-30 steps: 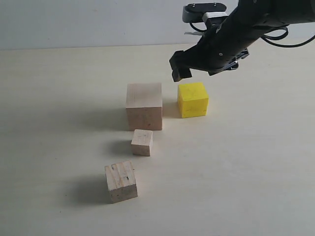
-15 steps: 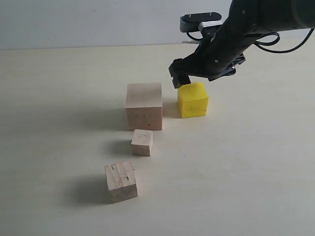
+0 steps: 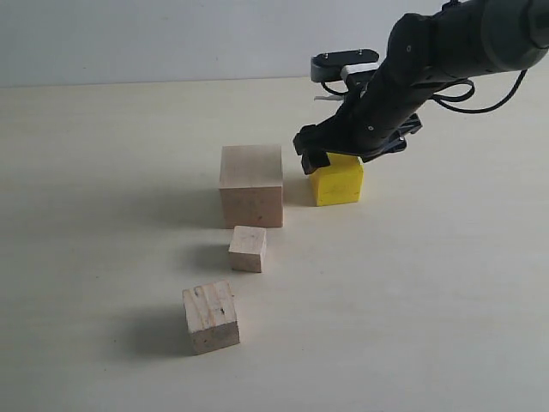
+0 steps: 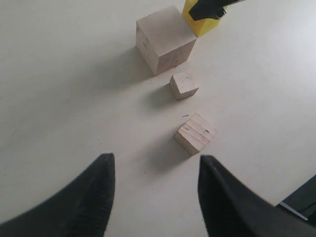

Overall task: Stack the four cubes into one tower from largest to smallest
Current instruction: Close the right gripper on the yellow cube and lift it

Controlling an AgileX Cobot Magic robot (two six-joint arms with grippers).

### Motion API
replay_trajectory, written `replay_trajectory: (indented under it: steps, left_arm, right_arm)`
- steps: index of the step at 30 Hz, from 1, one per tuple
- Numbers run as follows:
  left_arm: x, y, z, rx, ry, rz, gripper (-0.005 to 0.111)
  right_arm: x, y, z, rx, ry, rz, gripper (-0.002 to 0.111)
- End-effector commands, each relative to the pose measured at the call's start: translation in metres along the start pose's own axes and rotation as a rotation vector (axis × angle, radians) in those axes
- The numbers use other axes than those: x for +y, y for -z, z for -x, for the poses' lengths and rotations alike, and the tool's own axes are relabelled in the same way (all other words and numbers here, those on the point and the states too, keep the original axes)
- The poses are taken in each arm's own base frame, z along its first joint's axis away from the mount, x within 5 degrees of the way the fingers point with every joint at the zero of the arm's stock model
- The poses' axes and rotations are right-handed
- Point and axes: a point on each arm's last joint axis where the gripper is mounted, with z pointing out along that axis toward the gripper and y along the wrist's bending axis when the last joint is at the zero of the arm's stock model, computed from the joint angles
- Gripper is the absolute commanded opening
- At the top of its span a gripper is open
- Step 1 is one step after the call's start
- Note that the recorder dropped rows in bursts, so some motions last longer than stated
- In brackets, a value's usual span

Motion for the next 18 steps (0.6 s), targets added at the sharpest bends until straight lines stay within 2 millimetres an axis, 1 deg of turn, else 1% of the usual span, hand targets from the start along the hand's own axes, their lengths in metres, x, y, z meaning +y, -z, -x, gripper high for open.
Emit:
replay_trajectory:
  steps: [1, 4, 6, 10, 13, 16, 17, 18]
  left_arm:
    - [-0.001, 0.000, -0.001, -0.003, -0.011, -0.007, 0.051]
    - [-0.001, 0.000, -0.001, -0.003, -0.011, -0.007, 0.051]
    - [-0.001, 0.000, -0.001, -0.003, -0.011, -0.007, 0.051]
    - [-0.001, 0.000, -0.001, -0.003, -0.011, -0.007, 0.051]
    - [-0.001, 0.000, -0.001, -0.003, -0.011, -0.007, 0.051]
    - [-0.001, -0.001, -0.001, 0.000, -0.011, -0.008, 0.051]
    - [-0.001, -0.002, -0.002, 0.007, -0.010, -0.008, 0.051]
    - [0.000, -0.004, -0.003, 0.014, -0.008, -0.009, 0.051]
  right_arm:
    - [-0.001, -0.008, 0.001, -0.012, -0.022, -0.008, 0.085]
    - [-0.002, -0.011, 0.000, -0.003, -0.026, -0.009, 0.083]
    - [-0.002, -0.011, 0.000, -0.003, -0.033, -0.014, 0.080]
    - [-0.004, -0.008, 0.001, -0.011, -0.038, -0.037, 0.065]
    - [-0.004, -0.004, 0.001, -0.009, -0.036, -0.047, 0.052]
    - [-0.004, 0.003, 0.002, -0.006, -0.033, -0.047, 0.036]
    - [-0.003, 0.010, 0.003, -0.005, -0.031, -0.046, 0.023]
    - [-0.002, 0.014, 0.004, -0.005, -0.029, -0.045, 0.017]
